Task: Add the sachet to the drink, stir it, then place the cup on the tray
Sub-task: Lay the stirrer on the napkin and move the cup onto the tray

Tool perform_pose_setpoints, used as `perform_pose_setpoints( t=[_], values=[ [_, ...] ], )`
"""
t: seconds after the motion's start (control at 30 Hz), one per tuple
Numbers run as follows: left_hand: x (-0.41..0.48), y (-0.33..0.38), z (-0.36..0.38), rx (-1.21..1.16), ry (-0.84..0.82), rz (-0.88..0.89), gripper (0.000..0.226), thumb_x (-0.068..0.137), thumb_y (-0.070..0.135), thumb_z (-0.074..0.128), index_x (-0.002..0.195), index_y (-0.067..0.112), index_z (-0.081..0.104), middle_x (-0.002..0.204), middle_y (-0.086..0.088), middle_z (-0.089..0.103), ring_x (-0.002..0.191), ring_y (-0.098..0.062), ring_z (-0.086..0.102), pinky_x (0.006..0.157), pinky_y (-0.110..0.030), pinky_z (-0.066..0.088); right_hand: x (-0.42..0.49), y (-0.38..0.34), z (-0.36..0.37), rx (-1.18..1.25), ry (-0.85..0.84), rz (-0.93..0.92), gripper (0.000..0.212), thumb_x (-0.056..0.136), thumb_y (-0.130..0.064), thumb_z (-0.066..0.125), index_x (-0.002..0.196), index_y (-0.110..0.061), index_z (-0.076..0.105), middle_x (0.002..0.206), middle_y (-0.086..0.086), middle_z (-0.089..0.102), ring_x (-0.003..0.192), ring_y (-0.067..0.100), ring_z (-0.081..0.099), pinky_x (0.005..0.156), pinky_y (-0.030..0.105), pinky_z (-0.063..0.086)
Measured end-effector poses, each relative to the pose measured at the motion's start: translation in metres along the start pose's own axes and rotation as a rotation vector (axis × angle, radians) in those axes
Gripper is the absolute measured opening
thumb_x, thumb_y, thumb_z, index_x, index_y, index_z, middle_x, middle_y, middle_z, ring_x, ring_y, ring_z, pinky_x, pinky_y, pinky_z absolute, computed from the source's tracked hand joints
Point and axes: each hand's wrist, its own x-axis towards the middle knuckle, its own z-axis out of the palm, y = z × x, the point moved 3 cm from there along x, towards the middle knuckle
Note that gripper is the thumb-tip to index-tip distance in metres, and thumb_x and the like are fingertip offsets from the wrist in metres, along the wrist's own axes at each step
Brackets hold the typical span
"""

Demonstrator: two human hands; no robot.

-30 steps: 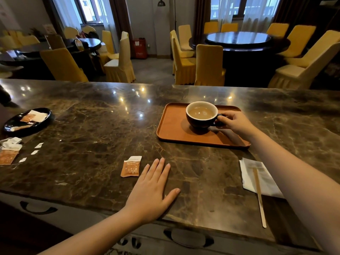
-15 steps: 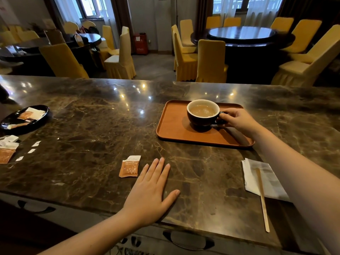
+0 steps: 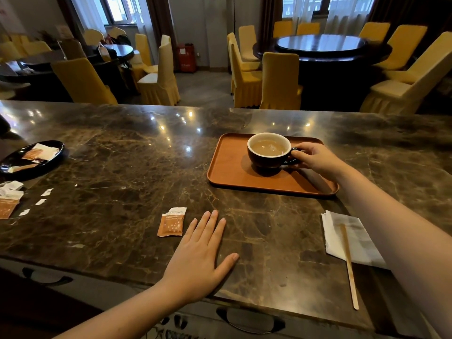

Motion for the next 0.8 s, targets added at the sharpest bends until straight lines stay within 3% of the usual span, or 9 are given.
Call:
perform_pose_setpoints(
  t=[0.13, 0.27, 0.5, 0.63, 0.8],
  values=[
    [-0.001, 0.000, -0.001, -0.004, 0.004, 0.001, 0.074, 0.083, 0.071, 0.005, 0.141, 0.027, -0.009, 0.153, 0.005, -0.013, 0.134, -0.004, -0.025, 0.108, -0.026, -0.019, -0.001, -0.001, 0.001, -0.015, -0.003, 0.024, 0.020, 0.093, -0.019, 0.047, 0.109, -0.016, 0.057, 0.096, -0.003, 0.063, 0.090, 0.010, 0.062, 0.067, 0.021, 0.051],
    [0.000, 0.001, -0.001, -0.005, 0.008, 0.005, 0.074, 0.083, 0.070, 0.006, 0.141, 0.028, -0.009, 0.153, 0.005, -0.013, 0.134, -0.003, -0.025, 0.107, -0.025, -0.020, -0.005, -0.003, 0.005, -0.028, 0.033, 0.034, 0.015, 0.094, -0.020, 0.045, 0.104, -0.018, 0.055, 0.098, 0.000, 0.061, 0.086, 0.006, 0.059, 0.058, 0.014, 0.049],
    [0.000, -0.001, -0.001, -0.011, 0.021, 0.017, 0.075, 0.082, 0.070, 0.006, 0.142, 0.026, -0.006, 0.152, 0.004, -0.011, 0.135, -0.005, -0.022, 0.108, -0.025, -0.018, -0.018, -0.005, 0.013, -0.030, 0.185, 0.070, 0.039, 0.089, -0.024, 0.053, 0.125, -0.011, 0.045, 0.123, 0.011, 0.051, 0.093, 0.019, 0.057, 0.064, 0.022, 0.051],
    [0.001, -0.001, 0.000, -0.018, 0.030, 0.025, 0.076, 0.082, 0.071, 0.006, 0.142, 0.025, -0.004, 0.152, 0.004, -0.010, 0.136, -0.006, -0.019, 0.109, -0.027, -0.015, -0.042, -0.008, 0.005, -0.164, 0.302, 0.117, 0.049, 0.084, -0.028, 0.059, 0.127, -0.011, 0.043, 0.131, 0.012, 0.051, 0.110, 0.024, 0.053, 0.090, 0.041, 0.050],
    [0.001, -0.001, -0.001, -0.075, 0.048, 0.030, 0.079, 0.081, 0.072, 0.010, 0.144, 0.024, 0.005, 0.150, 0.006, -0.007, 0.138, -0.008, -0.013, 0.111, -0.028, -0.011, -0.111, -0.030, 0.003, -0.260, 0.343, 0.051, 0.037, 0.086, -0.027, 0.058, 0.119, -0.014, 0.052, 0.114, 0.006, 0.060, 0.098, 0.015, 0.055, 0.077, 0.028, 0.046]
  ],
)
